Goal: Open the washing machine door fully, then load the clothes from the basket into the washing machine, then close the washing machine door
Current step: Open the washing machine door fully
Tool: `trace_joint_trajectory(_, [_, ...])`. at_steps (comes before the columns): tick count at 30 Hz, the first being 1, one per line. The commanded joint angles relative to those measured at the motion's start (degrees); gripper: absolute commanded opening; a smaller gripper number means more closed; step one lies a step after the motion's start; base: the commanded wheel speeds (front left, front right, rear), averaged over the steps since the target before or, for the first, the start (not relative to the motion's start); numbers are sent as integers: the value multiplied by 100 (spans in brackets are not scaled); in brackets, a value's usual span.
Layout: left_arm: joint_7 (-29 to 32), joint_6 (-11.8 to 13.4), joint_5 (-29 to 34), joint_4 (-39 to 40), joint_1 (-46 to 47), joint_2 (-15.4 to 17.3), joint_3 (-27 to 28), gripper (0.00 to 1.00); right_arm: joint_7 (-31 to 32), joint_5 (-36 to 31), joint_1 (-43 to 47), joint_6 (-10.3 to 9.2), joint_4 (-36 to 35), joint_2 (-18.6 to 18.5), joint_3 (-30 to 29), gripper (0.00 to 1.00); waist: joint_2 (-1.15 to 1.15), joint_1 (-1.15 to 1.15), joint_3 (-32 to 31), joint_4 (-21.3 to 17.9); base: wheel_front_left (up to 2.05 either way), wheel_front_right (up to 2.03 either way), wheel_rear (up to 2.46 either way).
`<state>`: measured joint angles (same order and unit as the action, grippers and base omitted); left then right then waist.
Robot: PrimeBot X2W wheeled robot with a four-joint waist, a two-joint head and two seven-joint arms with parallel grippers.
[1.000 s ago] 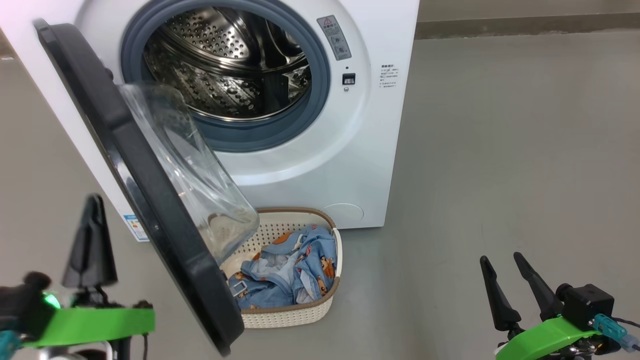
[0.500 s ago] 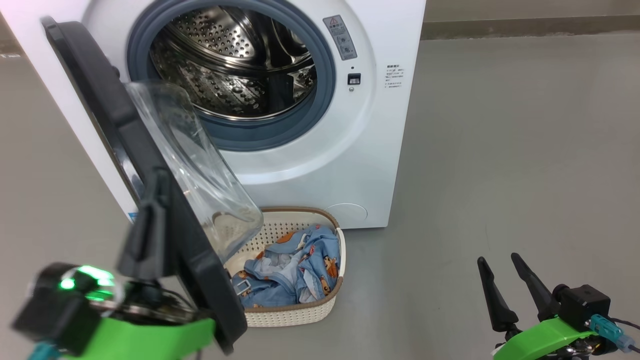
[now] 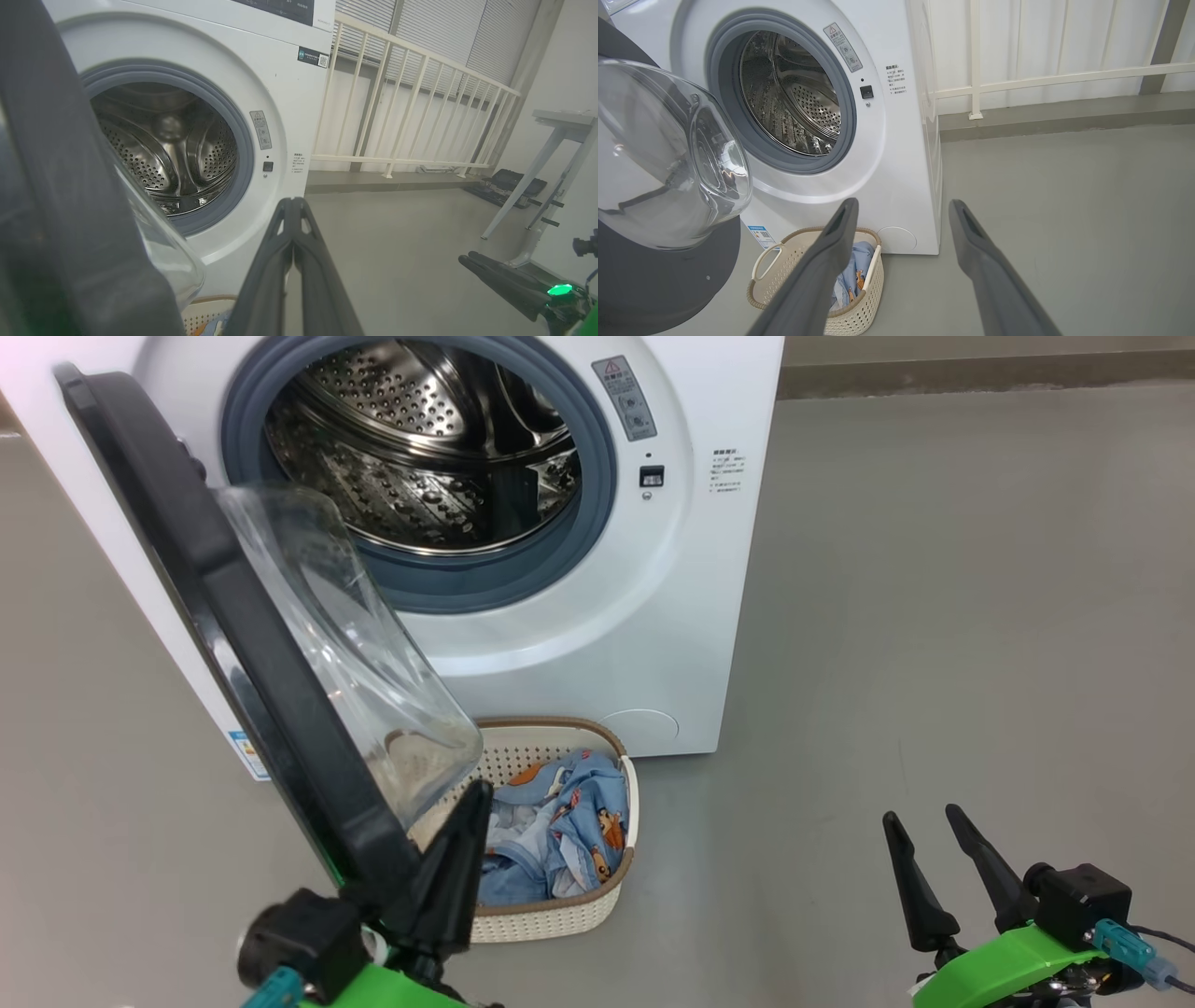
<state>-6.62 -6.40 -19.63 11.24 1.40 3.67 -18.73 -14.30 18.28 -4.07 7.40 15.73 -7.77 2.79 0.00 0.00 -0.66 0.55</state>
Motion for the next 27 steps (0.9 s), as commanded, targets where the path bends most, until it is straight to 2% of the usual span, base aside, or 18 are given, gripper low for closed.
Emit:
trace_joint_trajectory(1, [-79, -26, -73, -47, 162, 25, 122, 0, -70, 28, -225, 9, -127, -30, 130, 100, 0, 0, 11, -11, 0, 0, 0])
trace_joint_trajectory(8, [-174, -29, -196, -842, 240, 15, 40, 0, -70, 35, -250, 9, -93, -25, 162, 100, 0, 0, 31, -82, 0, 0, 0])
trace_joint_trajectory(15, [-396, 81, -287, -1471, 327, 50, 278, 0, -70, 20, -243, 9, -75, -21, 152, 100, 0, 0, 38, -101, 0, 0, 0])
trace_joint_trajectory(22, [-502, 147, -339, -1704, 363, 133, 449, 0, -70, 27, -231, 9, -51, -24, 173, 100, 0, 0, 29, -21, 0, 0, 0])
trace_joint_trajectory(27, [-568, 206, -371, -1741, 331, 258, 602, 0, -70, 36, -208, 9, -25, -26, 173, 100, 0, 0, 1, 193, 0, 0, 0])
